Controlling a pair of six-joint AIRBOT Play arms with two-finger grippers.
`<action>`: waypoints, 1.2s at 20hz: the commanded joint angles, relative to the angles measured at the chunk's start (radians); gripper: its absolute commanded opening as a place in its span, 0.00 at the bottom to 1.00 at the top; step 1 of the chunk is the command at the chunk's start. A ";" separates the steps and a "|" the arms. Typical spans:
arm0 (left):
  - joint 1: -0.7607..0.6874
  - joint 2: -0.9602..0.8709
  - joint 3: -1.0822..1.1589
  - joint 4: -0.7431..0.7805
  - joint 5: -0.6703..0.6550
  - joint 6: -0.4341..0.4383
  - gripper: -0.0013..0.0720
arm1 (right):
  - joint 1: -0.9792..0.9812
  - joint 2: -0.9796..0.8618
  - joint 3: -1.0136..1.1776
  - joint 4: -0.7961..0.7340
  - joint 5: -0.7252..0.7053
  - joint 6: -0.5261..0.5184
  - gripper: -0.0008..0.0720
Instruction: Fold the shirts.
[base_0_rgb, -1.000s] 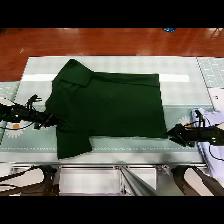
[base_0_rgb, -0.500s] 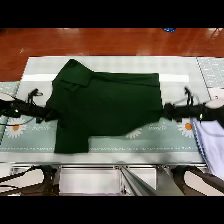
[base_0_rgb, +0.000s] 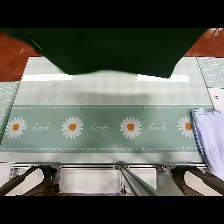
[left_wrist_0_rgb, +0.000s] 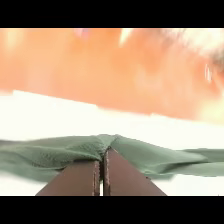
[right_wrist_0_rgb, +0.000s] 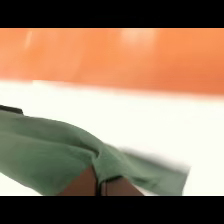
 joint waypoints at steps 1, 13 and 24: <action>0.021 0.103 0.286 0.097 0.066 -0.053 0.04 | 0.002 0.109 0.238 -0.098 0.023 0.034 0.04; -0.077 0.565 0.186 0.675 -0.045 -0.097 0.04 | 0.002 0.535 0.002 -0.398 0.241 0.116 0.04; -0.151 0.383 -0.532 0.595 -0.017 -0.159 0.04 | 0.002 0.418 -0.627 -0.201 0.010 0.058 0.04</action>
